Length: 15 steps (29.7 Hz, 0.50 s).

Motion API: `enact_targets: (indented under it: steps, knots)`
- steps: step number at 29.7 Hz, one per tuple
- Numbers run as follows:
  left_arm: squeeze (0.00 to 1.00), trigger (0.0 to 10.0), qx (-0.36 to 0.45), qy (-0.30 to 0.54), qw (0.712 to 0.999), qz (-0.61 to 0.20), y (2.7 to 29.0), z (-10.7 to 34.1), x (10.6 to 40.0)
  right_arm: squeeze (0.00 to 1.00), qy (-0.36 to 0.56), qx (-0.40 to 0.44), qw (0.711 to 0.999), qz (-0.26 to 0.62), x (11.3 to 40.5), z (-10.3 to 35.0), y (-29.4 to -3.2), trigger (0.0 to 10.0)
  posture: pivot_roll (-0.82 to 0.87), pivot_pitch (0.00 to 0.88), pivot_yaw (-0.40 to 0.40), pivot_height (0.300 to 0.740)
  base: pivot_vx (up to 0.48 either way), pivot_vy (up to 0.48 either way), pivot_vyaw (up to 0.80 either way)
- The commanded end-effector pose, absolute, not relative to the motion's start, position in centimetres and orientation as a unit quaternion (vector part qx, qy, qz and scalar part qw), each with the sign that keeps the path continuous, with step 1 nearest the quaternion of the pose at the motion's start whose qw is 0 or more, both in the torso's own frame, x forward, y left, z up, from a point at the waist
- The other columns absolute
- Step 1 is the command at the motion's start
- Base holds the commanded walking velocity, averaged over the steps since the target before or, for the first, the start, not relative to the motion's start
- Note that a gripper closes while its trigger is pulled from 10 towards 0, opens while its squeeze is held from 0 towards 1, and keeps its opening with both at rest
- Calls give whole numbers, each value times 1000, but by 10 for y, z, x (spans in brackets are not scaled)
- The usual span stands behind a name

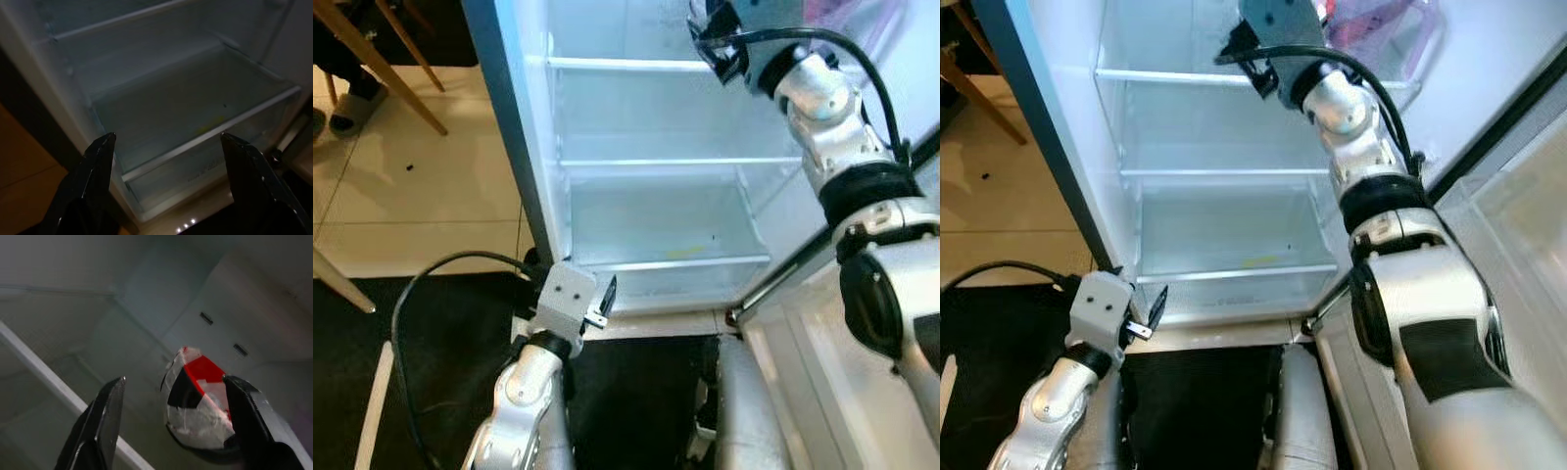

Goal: Restocking fridge

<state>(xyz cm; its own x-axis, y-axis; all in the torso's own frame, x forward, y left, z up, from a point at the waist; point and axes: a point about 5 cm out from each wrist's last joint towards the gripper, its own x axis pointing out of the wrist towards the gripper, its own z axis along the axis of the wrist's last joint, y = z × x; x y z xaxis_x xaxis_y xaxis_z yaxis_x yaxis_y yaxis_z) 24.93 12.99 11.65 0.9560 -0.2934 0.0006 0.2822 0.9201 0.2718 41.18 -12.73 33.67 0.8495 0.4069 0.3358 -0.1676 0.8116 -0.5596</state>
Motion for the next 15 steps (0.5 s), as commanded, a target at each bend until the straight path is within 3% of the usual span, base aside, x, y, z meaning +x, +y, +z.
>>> enact_targets:
  steps: [1, 5, 8, 9, 11, 15]
  knots:
    - [0, 10000, 136, -13, 977, -161, 127, 110, 249, 0, -223, -247, 931, 152, 405, 327, -139, 10000, 78, 215, -85, 553, 0, 0, 0]
    - [0, 10000, 132, -11, 979, -157, 129, 109, 254, 0, -184, -238, 941, 154, 391, 289, -148, 10000, 65, 213, -78, 553, 0, 0, 0]
    - [0, 10000, 128, -8, 981, -148, 135, 107, 258, 0, -147, -185, 961, 146, 376, 257, -153, 10000, 55, 209, -74, 553, 0, 0, 0]
    - [0, 10000, 130, 1, 982, -137, 142, 103, 260, 0, -118, -123, 974, 150, 362, 230, -147, 10000, 50, 210, -72, 553, 0, 0, 0]
    - [0, 10000, 139, 8, 982, -128, 149, 99, 261, 0, -88, -77, 981, 157, 350, 206, -139, 10000, 47, 212, -73, 553, 0, 0, 0]
    - [0, 10000, 146, 17, 982, -116, 156, 94, 261, 0, -36, -95, 984, 144, 334, 164, -132, 10000, 42, 214, -75, 553, 0, 0, 0]
